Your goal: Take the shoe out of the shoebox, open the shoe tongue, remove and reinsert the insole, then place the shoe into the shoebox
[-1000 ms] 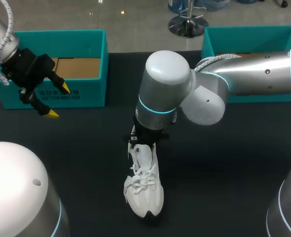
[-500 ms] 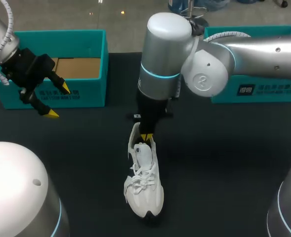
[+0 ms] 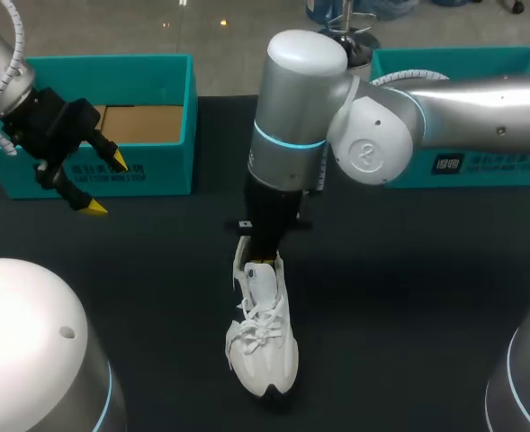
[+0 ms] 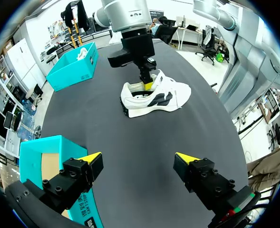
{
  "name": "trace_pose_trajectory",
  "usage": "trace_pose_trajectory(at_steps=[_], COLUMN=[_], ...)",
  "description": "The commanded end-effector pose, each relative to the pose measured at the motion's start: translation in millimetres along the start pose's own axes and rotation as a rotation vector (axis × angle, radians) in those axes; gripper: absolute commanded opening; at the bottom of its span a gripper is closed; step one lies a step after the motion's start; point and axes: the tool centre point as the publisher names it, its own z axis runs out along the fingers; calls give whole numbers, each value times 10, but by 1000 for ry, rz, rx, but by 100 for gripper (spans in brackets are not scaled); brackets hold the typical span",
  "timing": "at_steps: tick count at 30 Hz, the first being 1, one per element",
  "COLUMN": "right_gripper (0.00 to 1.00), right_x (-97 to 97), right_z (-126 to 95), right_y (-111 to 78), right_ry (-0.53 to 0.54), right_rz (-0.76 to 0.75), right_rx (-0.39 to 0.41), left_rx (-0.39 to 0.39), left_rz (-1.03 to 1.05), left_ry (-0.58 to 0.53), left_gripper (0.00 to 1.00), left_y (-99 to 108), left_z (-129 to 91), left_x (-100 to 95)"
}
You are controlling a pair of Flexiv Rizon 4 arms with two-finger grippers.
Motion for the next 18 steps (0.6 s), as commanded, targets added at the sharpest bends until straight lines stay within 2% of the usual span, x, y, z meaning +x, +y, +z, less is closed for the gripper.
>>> trace_pose_trajectory(at_steps=[1, 10, 11, 12, 15, 16, 18], right_gripper=[0, 0, 2, 12, 26, 37, 44], right_x=[34, 16, 17, 16, 0, -3, 8], right_z=[83, 113, 116, 125, 170, 179, 185], right_y=[9, -21, -22, -24, -22, -19, -6], right_ry=[-1, -10, -11, -10, -4, -4, -4], right_rz=[-2, 11, 13, 16, 21, 22, 22], right_rx=[15, 14, 15, 16, 24, 26, 27], left_rx=[-3, -3, -3, -3, -3, -3, -3], left_rz=[0, 0, 0, 0, 0, 0, 0], left_ry=[2, 2, 2, 2, 2, 2, 2], left_gripper=[100, 100, 100, 100, 100, 100, 100], left_y=[1, 1, 1, 1, 1, 1, 1], left_z=[1, 1, 1, 1, 1, 1, 1], left_x=[-3, -3, -3, -3, -3, -3, -3])
